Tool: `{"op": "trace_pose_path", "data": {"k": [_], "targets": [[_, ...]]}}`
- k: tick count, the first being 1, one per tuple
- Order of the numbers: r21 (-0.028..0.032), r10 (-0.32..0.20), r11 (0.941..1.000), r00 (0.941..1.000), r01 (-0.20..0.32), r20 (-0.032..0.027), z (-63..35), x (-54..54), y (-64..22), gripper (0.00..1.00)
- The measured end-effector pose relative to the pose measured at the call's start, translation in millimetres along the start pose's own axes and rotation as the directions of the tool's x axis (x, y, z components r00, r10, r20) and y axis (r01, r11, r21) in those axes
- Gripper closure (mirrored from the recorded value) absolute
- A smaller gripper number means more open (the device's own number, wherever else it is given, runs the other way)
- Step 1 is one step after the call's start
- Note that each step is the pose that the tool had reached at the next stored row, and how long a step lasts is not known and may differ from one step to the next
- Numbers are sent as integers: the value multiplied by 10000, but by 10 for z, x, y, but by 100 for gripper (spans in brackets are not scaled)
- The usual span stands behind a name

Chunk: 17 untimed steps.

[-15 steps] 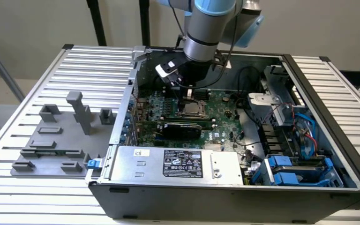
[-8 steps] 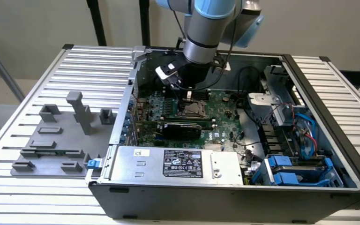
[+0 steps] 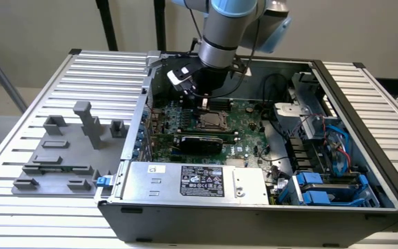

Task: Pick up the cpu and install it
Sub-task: 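Close the cpu cover, then install the first cpu locking lever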

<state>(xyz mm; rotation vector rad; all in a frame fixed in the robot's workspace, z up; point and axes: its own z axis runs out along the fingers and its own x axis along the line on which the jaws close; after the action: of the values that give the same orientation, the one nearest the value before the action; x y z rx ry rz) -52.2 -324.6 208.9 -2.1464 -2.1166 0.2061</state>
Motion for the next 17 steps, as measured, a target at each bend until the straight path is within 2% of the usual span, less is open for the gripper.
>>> {"op": "trace_pose_path", "data": {"k": [5, 17], "targets": [[24, -3, 10000, 10000, 3, -13, 22, -15, -192, 88], [25, -3, 10000, 10000, 3, -14, 23, -20, -198, 88]]}}
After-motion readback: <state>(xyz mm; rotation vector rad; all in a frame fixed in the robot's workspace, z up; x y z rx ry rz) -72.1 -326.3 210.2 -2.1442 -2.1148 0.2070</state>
